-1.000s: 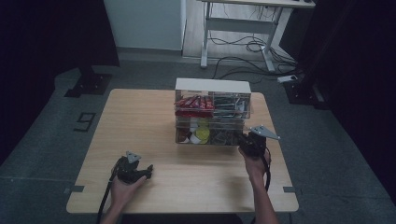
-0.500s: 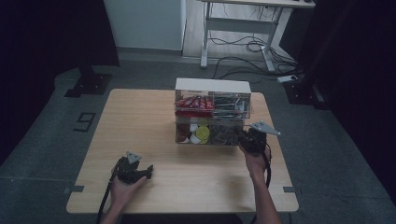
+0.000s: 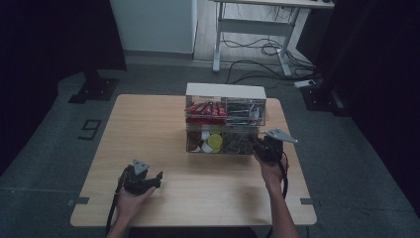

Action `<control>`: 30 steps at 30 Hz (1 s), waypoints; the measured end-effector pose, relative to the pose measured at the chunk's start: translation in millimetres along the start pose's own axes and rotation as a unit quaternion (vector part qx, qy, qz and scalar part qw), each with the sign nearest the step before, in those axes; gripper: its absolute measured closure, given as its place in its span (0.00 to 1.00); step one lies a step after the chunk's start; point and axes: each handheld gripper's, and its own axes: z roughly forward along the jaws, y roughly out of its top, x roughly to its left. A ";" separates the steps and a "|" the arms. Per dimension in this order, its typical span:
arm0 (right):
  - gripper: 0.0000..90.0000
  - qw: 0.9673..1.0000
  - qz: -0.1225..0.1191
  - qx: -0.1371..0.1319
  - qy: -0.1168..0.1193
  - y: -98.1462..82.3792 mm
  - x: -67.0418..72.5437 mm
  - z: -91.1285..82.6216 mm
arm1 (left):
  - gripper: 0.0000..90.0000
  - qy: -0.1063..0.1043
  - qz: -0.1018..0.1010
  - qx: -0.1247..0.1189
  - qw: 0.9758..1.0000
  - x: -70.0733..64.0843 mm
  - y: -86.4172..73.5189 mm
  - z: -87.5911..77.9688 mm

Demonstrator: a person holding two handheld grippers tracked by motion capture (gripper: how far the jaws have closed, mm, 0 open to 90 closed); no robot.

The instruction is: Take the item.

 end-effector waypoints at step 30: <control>0.99 1.000 -0.005 0.003 -0.016 3.8 -4.8 -1.8 | 0.51 -0.104 0.044 -0.011 0.994 -37.2 52.3 12.2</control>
